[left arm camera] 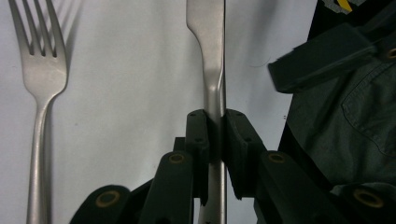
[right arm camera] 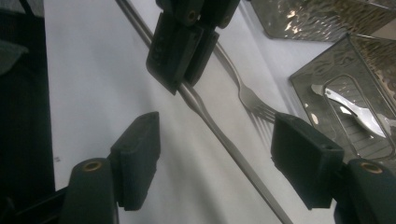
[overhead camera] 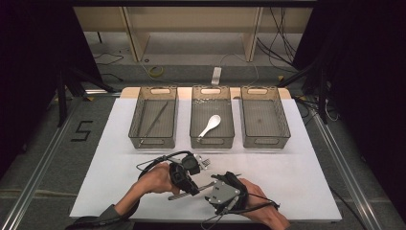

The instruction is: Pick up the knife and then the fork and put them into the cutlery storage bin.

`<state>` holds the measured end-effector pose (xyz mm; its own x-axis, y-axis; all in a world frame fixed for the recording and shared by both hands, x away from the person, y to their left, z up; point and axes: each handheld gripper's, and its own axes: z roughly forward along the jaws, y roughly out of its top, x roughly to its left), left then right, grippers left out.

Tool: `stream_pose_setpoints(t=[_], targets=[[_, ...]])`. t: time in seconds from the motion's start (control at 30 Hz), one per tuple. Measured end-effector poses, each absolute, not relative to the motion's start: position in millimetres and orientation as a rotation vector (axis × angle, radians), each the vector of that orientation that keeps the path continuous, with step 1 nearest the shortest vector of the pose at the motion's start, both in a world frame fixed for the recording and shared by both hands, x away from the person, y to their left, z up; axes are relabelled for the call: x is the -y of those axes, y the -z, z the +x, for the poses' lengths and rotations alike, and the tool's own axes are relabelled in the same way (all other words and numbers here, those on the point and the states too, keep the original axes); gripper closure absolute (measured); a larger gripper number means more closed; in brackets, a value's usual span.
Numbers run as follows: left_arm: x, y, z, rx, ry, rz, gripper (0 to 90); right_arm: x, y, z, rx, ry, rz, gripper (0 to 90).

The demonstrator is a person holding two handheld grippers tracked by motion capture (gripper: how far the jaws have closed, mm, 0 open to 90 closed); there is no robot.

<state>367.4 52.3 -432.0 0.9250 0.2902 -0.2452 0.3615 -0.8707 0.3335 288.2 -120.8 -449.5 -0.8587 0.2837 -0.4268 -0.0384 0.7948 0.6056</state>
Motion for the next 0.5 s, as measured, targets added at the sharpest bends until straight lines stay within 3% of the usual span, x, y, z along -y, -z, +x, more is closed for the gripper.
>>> stream_pose_setpoints(t=[0.5], targets=[[-43.0,433.0,363.1,-0.429,0.305,2.745,79.6,108.5,457.8,285.6,-2.477,-0.7,0.013,51.5]])
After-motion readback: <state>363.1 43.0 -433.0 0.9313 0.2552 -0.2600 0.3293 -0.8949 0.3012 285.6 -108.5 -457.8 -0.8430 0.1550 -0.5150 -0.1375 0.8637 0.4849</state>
